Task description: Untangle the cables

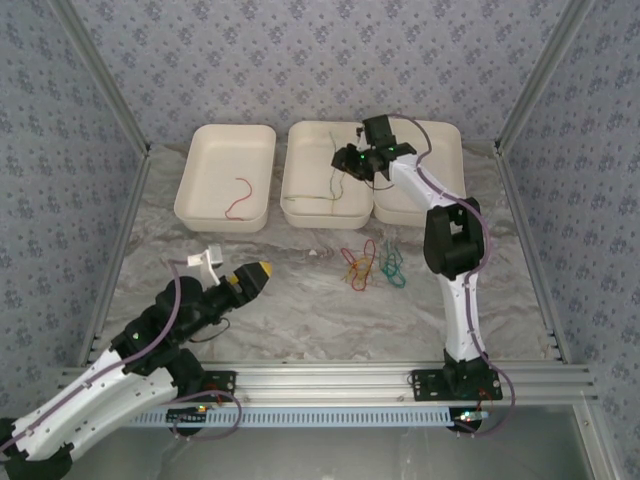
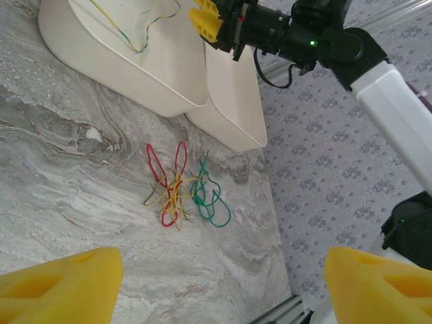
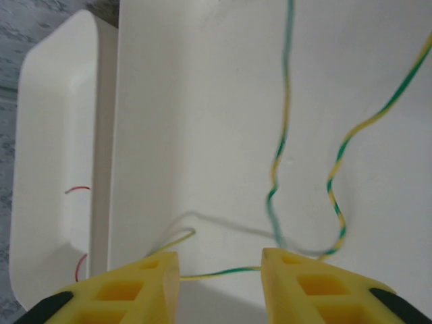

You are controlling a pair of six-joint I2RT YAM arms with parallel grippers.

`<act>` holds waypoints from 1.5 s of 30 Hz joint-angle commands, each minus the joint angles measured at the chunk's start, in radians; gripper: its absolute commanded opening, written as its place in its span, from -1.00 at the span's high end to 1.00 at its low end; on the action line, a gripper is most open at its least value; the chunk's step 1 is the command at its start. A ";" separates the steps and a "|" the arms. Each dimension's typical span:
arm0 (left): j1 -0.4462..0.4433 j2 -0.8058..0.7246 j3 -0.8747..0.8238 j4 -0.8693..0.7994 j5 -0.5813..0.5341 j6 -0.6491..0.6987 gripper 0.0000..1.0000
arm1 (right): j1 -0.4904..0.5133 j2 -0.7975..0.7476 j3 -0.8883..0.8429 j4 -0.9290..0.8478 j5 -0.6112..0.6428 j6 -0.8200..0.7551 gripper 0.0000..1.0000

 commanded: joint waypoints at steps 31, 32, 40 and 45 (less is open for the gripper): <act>-0.234 0.529 -0.039 0.305 -0.143 -0.037 0.04 | 0.371 -1.314 -1.421 0.042 0.589 0.582 0.02; -0.245 0.533 -0.031 0.303 -0.148 -0.033 0.04 | 0.372 -1.328 -1.408 -0.005 0.627 0.592 0.02; -0.288 0.558 -0.013 0.283 -0.177 -0.022 0.05 | 0.340 -1.300 -1.373 -0.161 0.802 0.238 0.10; -0.289 0.588 -0.001 0.304 -0.171 -0.017 0.06 | 0.345 -1.173 -1.327 -0.183 0.799 0.069 0.15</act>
